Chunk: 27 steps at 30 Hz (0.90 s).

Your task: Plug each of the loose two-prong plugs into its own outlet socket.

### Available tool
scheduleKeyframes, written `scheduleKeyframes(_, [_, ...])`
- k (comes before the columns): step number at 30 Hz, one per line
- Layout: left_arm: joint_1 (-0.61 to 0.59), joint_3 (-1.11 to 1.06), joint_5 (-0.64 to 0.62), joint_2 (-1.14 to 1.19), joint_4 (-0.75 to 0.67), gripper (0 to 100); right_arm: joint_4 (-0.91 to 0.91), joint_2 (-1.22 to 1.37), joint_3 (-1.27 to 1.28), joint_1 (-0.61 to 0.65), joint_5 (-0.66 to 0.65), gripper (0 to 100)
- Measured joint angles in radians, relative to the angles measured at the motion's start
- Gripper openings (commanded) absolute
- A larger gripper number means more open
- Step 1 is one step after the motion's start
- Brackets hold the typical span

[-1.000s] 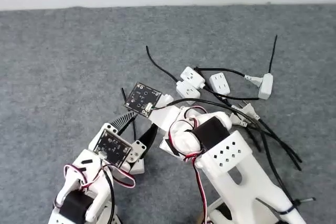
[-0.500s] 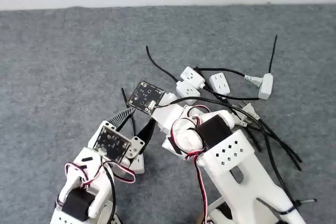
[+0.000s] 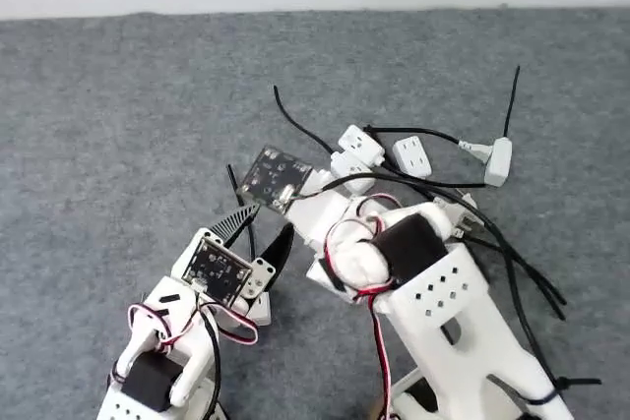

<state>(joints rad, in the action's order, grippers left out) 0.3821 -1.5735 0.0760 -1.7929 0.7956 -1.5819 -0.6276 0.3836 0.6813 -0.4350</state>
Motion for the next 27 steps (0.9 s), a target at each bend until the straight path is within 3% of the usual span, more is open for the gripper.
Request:
scheduleKeyframes(7, [-0.089,0.043,0.006,0.000,0.014,17,0.000,0.000,0.000,0.000,0.015,1.0])
scheduleKeyframes(15, [-0.098,0.143,0.006,0.000,0.110,17,0.000,0.000,0.000,-0.021,0.015,1.0])
scheduleKeyframes(22, [0.035,0.149,0.040,0.000,0.132,17,0.040,0.000,0.023,-0.028,0.015,1.0])
scheduleKeyframes(27, [0.051,0.150,0.061,0.000,0.132,17,0.043,0.000,0.023,-0.028,0.015,1.0])
